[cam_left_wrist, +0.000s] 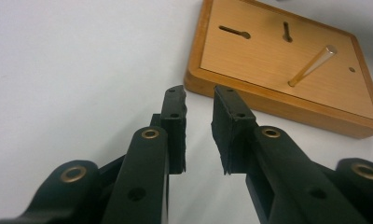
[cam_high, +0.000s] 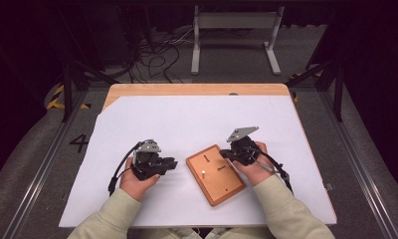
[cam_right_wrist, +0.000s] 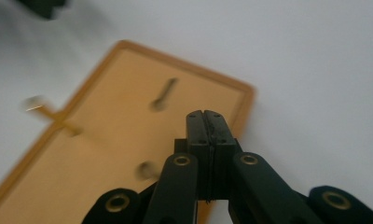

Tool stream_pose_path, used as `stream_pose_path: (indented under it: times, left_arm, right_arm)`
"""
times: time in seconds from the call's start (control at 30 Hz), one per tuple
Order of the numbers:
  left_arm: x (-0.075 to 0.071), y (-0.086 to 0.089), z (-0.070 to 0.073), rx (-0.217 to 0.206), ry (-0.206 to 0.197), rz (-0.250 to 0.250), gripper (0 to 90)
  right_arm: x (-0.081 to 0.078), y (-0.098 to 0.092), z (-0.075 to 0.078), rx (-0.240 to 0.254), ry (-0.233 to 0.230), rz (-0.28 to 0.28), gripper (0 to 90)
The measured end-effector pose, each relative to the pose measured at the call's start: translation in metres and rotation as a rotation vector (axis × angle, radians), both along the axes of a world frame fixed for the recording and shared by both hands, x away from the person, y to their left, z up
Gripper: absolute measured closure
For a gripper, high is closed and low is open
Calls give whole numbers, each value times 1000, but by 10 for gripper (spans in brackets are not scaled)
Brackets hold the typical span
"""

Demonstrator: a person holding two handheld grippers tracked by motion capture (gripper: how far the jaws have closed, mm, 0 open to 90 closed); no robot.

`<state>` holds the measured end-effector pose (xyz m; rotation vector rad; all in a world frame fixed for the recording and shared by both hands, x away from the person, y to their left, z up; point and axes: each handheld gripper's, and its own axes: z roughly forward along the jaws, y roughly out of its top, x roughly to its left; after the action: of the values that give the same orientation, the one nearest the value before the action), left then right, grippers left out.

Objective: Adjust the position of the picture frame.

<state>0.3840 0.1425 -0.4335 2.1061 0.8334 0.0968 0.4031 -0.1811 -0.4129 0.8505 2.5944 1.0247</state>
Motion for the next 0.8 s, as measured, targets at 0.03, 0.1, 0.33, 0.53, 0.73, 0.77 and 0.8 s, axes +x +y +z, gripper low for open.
stream_pose_path:
  times: [0.03, 0.1, 0.33, 0.53, 0.73, 0.77, 0.8]
  left_arm:
    - [0, 2, 1, -3, -6, 6, 747]
    - [0, 4, 2, -13, -12, 19, 744]
    - [4, 7, 1, -3, -28, 59, 679]
    - [6, 10, 0, -8, -35, 83, 648]
    - [7, 8, -1, -5, -35, 81, 646]
    - [7, 8, -1, -2, -36, 79, 645]
    - [7, 8, -1, -2, -36, 79, 644]
  right_arm:
    - [-7, 0, 2, 11, 15, 34, 900]
    - [-22, 4, 7, 33, 40, 97, 900]
    - [-56, 23, 12, 18, 48, 221, 900]
    - [-69, 40, -2, -2, 87, 273, 900]
    - [-79, 57, -12, -42, 124, 332, 900]
    - [-81, 60, -14, -51, 130, 333, 900]
    - [-82, 62, -17, -71, 133, 337, 900]
